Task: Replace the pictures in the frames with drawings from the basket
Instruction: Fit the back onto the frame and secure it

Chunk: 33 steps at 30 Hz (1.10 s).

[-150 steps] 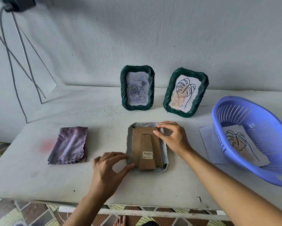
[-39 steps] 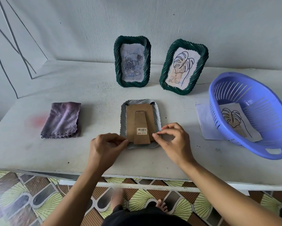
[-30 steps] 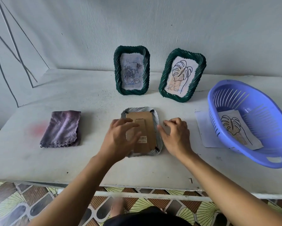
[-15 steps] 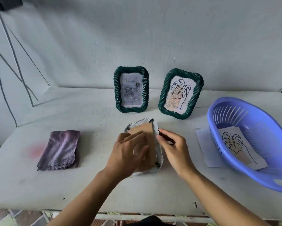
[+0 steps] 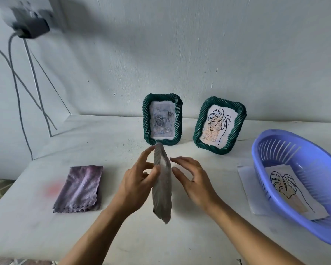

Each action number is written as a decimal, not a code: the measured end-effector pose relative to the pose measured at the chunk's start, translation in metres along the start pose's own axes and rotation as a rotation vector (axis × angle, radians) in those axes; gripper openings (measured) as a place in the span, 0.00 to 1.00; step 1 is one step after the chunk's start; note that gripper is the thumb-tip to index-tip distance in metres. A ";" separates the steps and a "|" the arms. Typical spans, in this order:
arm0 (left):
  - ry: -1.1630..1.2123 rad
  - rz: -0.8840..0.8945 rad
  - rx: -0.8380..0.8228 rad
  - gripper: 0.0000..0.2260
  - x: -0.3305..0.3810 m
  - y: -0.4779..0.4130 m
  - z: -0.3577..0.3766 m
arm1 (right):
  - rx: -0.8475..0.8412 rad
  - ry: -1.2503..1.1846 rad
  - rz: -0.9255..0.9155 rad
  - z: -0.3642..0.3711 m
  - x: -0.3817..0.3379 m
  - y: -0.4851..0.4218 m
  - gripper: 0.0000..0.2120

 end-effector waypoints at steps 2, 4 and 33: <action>0.028 -0.015 0.043 0.22 -0.008 0.005 -0.007 | -0.019 0.137 0.070 0.004 0.018 -0.002 0.18; 0.046 -0.039 0.082 0.20 -0.020 0.010 -0.014 | -0.036 0.244 0.077 0.010 0.032 0.000 0.18; -0.494 0.021 0.408 0.07 -0.084 0.017 -0.083 | 0.180 0.623 -0.070 0.037 0.053 0.003 0.15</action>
Point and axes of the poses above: each hand's wrist, its own y-axis away from the middle knuckle, its own z-axis out of the palm, x = y × z, the point moved 1 cm from there along -y, towards the middle knuckle, and after that the axes turned 7 degrees about -x, right-handed, at the moved point
